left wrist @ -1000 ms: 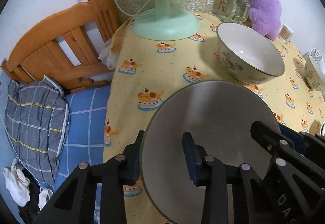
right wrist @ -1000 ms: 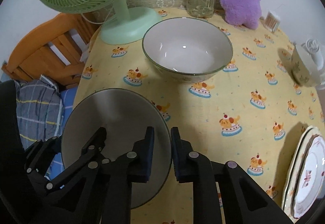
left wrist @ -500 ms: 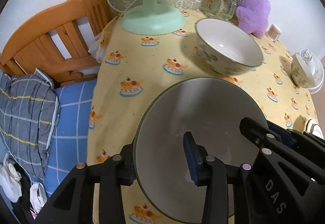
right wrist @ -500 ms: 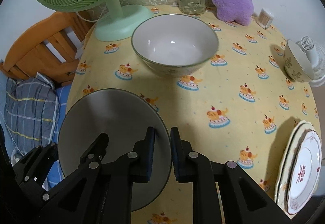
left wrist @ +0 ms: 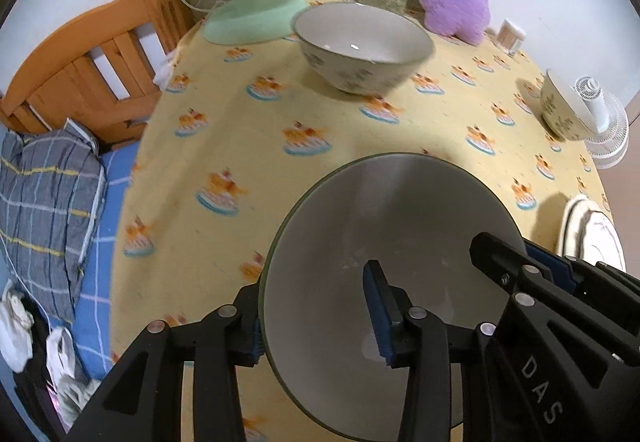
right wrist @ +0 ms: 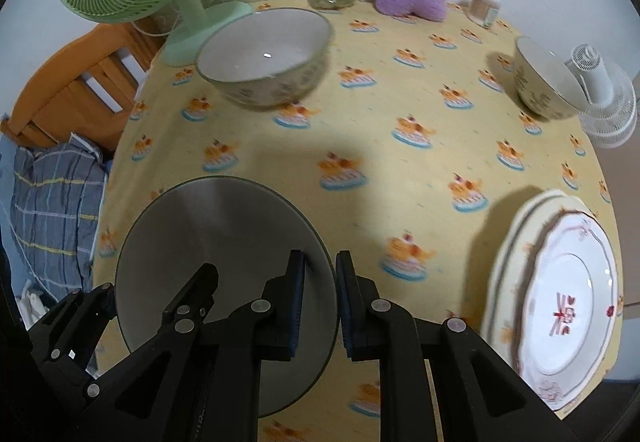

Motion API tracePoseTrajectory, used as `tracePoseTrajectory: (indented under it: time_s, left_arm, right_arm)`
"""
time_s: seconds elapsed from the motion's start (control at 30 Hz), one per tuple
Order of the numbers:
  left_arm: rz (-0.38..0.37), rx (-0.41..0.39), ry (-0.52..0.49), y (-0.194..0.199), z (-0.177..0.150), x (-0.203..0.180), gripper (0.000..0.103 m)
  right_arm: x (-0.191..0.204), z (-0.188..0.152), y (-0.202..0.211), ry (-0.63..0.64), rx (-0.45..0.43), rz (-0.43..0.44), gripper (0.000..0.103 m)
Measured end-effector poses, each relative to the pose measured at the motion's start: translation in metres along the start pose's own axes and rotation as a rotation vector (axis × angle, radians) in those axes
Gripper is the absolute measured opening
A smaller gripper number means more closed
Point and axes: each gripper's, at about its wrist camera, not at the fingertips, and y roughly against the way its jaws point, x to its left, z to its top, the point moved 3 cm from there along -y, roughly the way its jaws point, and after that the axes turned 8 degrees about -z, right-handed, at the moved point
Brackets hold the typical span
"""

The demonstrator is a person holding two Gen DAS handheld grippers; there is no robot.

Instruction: Organize plates and bowls

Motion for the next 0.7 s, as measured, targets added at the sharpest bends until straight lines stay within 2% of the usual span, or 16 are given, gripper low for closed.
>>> tracePoseTrajectory:
  time_s: [0.33,0.5,0.7]
  left_arm:
    - [-0.016,0.02,0.073,-0.005,-0.027,-0.052,0.041]
    - [-0.026,0.022,0.129,-0.009,-0.04,-0.066,0.042]
    - [-0.016,0.023,0.142,-0.007,-0.049,-0.075,0.045]
  right_arm:
    - [-0.057,-0.02,0.004,0.035,0.012,0.003,0.019]
    - [-0.072,-0.028,0.004,0.072,0.018,0.002,0.019]
    - [-0.078,-0.034,0.003,0.094,0.029,0.017,0.019]
